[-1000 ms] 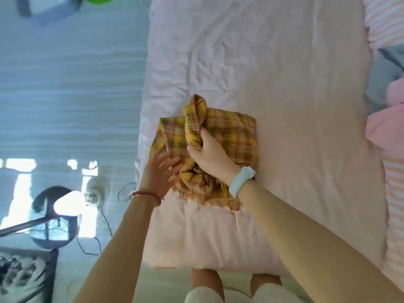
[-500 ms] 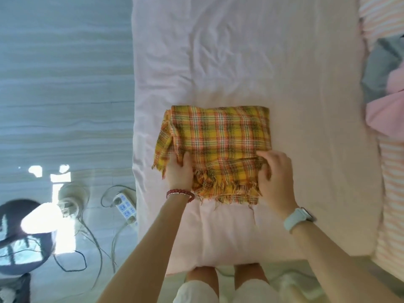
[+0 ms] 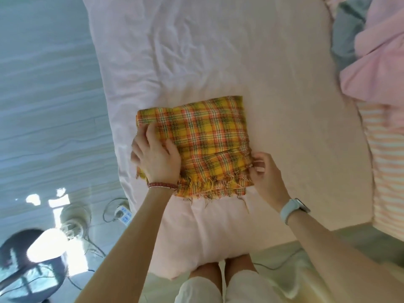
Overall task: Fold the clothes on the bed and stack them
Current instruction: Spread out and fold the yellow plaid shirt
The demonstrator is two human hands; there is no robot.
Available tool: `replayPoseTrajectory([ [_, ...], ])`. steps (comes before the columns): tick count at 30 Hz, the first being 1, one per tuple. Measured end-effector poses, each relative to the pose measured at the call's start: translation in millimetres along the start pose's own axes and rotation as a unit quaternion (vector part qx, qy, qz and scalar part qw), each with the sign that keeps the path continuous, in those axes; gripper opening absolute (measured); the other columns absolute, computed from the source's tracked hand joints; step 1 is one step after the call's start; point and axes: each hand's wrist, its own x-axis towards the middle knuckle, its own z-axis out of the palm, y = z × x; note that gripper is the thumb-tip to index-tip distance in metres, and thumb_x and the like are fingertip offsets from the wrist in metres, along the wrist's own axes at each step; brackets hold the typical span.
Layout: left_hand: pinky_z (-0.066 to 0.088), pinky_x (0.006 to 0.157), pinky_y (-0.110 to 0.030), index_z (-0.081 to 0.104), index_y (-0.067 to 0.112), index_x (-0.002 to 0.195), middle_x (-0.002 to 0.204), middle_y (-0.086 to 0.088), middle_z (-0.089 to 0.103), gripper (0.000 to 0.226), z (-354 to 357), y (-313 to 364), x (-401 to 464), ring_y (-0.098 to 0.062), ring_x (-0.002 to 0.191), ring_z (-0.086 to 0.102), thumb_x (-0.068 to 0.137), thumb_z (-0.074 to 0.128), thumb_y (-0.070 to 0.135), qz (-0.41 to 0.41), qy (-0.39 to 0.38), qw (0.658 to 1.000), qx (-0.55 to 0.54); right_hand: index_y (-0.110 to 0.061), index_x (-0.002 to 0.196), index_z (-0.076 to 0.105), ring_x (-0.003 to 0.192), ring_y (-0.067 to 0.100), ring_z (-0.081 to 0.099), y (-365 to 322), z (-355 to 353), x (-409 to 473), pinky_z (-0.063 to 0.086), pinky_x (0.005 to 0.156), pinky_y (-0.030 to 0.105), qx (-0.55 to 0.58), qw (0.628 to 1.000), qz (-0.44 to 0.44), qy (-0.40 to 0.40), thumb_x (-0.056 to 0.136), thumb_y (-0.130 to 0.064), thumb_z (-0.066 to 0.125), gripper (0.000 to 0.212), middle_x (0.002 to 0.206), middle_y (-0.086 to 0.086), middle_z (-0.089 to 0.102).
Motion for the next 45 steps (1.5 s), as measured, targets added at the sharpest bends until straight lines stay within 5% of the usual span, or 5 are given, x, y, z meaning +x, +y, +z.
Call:
replayPoseTrajectory([
  [14,0.044,0.082,-0.029,0.068,0.018,0.101,0.096,-0.001,0.063,0.039,77,111,98,-0.018,0.09,0.055,0.089,0.05,0.051,0.155,-0.386,0.901,0.121,-0.004,0.093,0.058,0.073,0.018,0.055,19,-2,-6,0.048,0.067,0.032,-0.045,0.994,-0.088,0.046,0.094,-0.006,0.047,0.011,0.086,0.001,0.056],
  [24,0.042,0.069,-0.028,0.062,0.012,0.1,0.088,-0.001,0.056,0.021,84,120,88,-0.017,0.076,0.052,0.096,0.048,0.028,0.156,-0.333,0.923,0.112,-0.004,0.094,0.052,0.063,0.029,0.057,30,-10,-43,0.045,0.056,0.04,-0.096,0.995,-0.032,0.02,0.095,-0.02,0.038,0.021,0.078,0.009,0.061],
  [29,0.033,0.103,-0.043,0.059,0.019,0.11,0.115,-0.004,0.058,0.023,82,115,68,-0.026,0.111,0.051,0.094,0.047,0.031,0.19,-0.246,0.942,0.125,-0.01,0.091,0.056,0.069,0.019,0.052,33,-4,-49,0.036,0.059,0.028,-0.14,0.99,-0.027,0.001,0.091,-0.013,0.04,0.016,0.087,0.001,0.058],
  [39,0.012,0.101,-0.07,0.038,0.034,0.138,0.148,-0.009,0.036,0.057,30,-14,-46,-0.039,0.136,0.029,0.087,0.034,0.059,0.395,-0.216,0.841,0.302,-0.026,0.141,0.036,0.132,0.011,0.032,29,5,-43,0.041,0.093,0.023,-0.091,0.985,-0.114,-0.097,0.09,-0.005,0.047,0.056,0.153,0.002,0.019],
  [45,0.029,0.104,-0.06,0.062,0.024,0.116,0.131,-0.009,0.056,0.042,-4,-86,-61,-0.029,0.127,0.039,0.088,0.039,0.044,0.353,-0.201,0.881,0.245,-0.008,0.085,0.067,0.083,0.031,0.063,37,4,-65,0.049,0.066,0.033,-0.181,0.981,-0.059,0.045,0.079,-0.023,0.032,0.039,0.097,0.008,0.066],
])
